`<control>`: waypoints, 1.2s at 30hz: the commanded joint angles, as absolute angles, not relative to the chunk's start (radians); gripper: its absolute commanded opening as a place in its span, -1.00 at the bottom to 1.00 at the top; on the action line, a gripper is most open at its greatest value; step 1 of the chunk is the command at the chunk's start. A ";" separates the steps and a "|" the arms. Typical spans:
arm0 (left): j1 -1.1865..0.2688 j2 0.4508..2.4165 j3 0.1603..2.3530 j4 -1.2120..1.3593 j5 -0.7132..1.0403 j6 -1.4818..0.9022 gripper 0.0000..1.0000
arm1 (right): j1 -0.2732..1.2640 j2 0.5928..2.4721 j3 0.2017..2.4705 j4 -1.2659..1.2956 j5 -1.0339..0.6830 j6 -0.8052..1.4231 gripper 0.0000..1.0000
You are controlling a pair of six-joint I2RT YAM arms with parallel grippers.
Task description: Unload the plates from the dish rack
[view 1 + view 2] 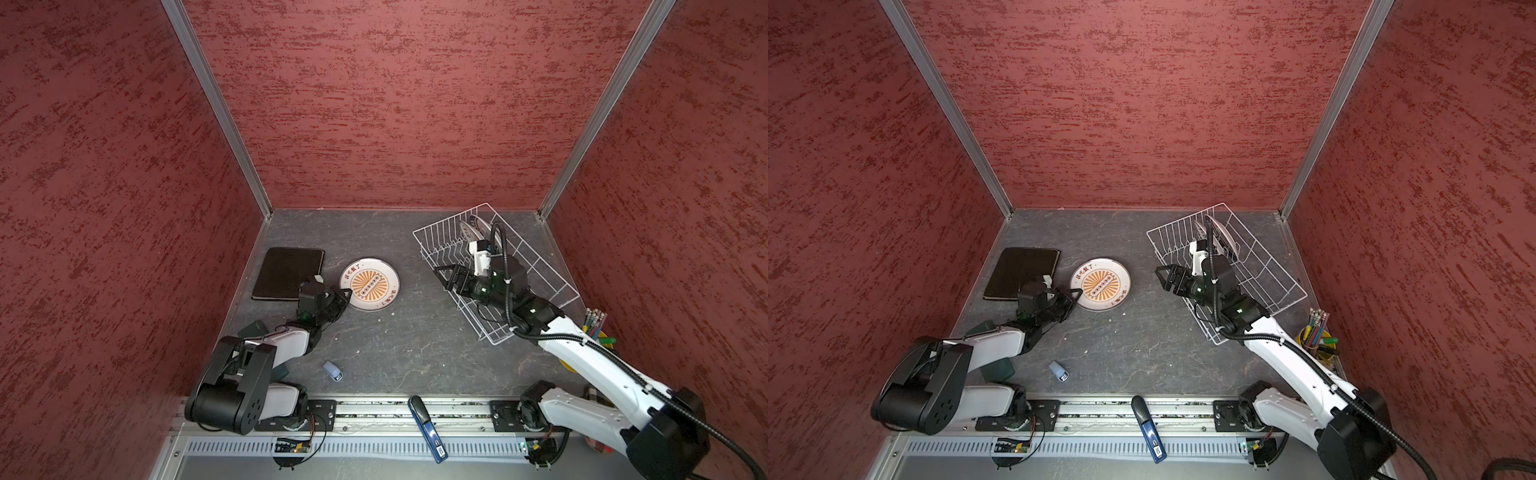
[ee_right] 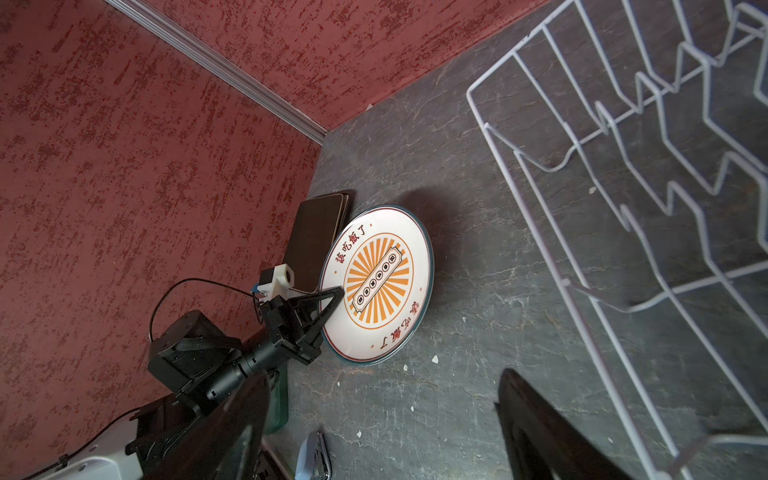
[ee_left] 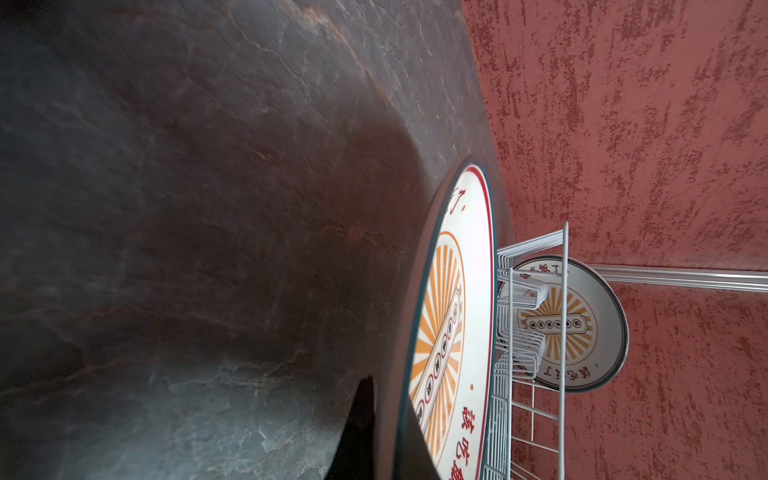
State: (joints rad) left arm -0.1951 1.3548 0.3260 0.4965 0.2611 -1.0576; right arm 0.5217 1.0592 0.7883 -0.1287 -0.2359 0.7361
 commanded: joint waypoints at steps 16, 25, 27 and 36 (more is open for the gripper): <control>-0.149 1.570 0.452 0.662 0.329 -1.019 -1.00 | 0.488 0.977 0.809 -0.244 -0.096 0.695 0.78; -0.144 1.625 0.469 0.653 0.310 -1.037 -1.00 | 0.479 0.959 0.810 -0.272 -0.090 0.683 0.78; -0.145 1.631 0.470 0.660 0.313 -1.037 -1.00 | 0.477 0.959 0.809 -0.273 -0.090 0.682 0.78; -0.130 1.635 0.461 0.644 0.326 -1.022 -0.94 | 0.474 0.950 0.807 -0.290 -0.088 0.678 0.79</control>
State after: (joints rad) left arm -0.1440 1.6238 0.4473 0.6029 0.3099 -1.0317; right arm 0.4808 0.9691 0.7883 -0.2836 -0.1173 0.6895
